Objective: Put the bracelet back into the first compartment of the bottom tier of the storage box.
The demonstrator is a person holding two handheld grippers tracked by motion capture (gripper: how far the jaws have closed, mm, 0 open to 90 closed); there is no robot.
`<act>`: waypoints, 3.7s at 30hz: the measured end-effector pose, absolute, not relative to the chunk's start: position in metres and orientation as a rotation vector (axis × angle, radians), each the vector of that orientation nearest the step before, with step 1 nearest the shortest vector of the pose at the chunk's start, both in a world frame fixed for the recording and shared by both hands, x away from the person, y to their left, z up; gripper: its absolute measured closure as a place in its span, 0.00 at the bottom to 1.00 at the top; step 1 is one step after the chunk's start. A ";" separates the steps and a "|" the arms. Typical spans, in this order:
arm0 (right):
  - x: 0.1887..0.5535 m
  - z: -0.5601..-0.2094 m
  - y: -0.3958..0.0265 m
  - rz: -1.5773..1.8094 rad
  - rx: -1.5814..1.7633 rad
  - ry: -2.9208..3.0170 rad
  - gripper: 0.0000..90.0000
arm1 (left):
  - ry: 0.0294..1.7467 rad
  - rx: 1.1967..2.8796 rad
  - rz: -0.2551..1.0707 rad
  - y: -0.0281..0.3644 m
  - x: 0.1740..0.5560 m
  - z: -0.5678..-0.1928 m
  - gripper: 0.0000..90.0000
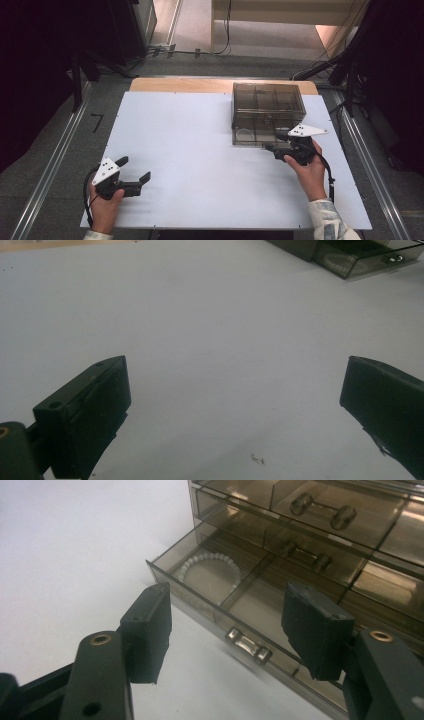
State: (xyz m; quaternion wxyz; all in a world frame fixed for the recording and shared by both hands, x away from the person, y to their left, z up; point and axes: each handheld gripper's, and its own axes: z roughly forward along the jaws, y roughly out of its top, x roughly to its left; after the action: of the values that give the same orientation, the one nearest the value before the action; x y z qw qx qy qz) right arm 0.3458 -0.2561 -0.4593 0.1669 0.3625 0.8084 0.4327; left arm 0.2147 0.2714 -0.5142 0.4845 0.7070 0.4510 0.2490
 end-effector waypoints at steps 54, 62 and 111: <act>0.313 -0.480 -0.323 1.131 1.154 2.227 0.28 | 1.104 1.721 0.607 0.271 0.215 -0.514 0.01; 0.306 -0.483 -0.336 1.118 1.179 2.205 0.28 | 1.105 1.720 0.607 0.271 0.215 -0.514 0.01; 0.269 -0.493 -0.400 1.050 1.261 2.113 0.27 | 1.109 1.718 0.608 0.271 0.215 -0.514 0.01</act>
State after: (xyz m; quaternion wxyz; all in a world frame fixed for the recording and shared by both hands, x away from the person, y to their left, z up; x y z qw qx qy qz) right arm 0.2688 -0.3999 -0.4929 0.2311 0.4585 0.7684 0.3819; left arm 0.2149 0.2712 -0.5142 0.4829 0.7051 0.4552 0.2497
